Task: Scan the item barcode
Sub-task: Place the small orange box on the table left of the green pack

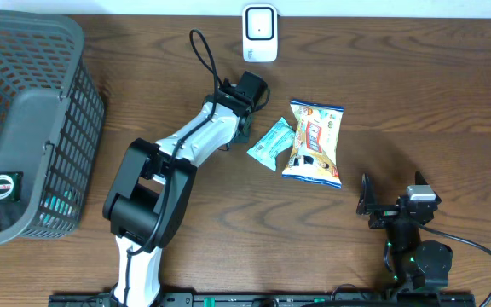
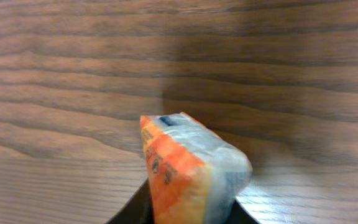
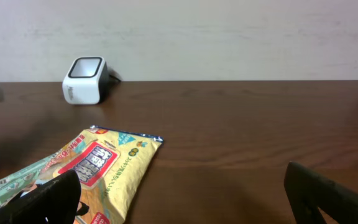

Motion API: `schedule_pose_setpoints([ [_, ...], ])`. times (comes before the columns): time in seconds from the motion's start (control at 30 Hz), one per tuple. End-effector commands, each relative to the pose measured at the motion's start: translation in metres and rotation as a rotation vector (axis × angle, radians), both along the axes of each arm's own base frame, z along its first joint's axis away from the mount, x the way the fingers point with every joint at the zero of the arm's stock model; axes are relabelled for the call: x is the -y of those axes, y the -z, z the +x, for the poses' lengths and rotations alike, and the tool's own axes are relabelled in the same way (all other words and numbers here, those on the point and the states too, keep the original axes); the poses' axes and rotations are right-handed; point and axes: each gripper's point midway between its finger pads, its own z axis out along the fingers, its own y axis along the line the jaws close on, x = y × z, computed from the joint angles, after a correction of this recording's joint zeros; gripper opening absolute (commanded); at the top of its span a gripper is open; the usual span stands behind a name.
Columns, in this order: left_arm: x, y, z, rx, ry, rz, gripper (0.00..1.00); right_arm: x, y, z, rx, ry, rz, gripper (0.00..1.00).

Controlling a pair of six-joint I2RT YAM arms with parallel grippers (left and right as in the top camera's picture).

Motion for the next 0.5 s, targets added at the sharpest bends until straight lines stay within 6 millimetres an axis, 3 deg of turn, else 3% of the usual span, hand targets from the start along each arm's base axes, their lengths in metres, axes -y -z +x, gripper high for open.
schedule_pose_setpoints([
  [0.0,0.022,-0.030,-0.001,0.032,0.014,-0.128,0.36,-0.002,0.001,0.000,0.000,-0.007,-0.003,0.99],
  [0.13,0.024,-0.063,0.002,0.097,0.018,-0.166,0.70,-0.002,0.001,0.000,0.000,-0.007,-0.003,0.99],
  [0.37,0.022,-0.147,0.002,0.272,0.024,-0.254,0.73,-0.002,0.001,0.000,0.000,-0.007,-0.003,0.99],
  [0.47,0.003,-0.188,0.003,0.386,-0.014,-0.235,0.73,-0.002,0.000,0.000,0.000,-0.007,-0.003,0.99],
])
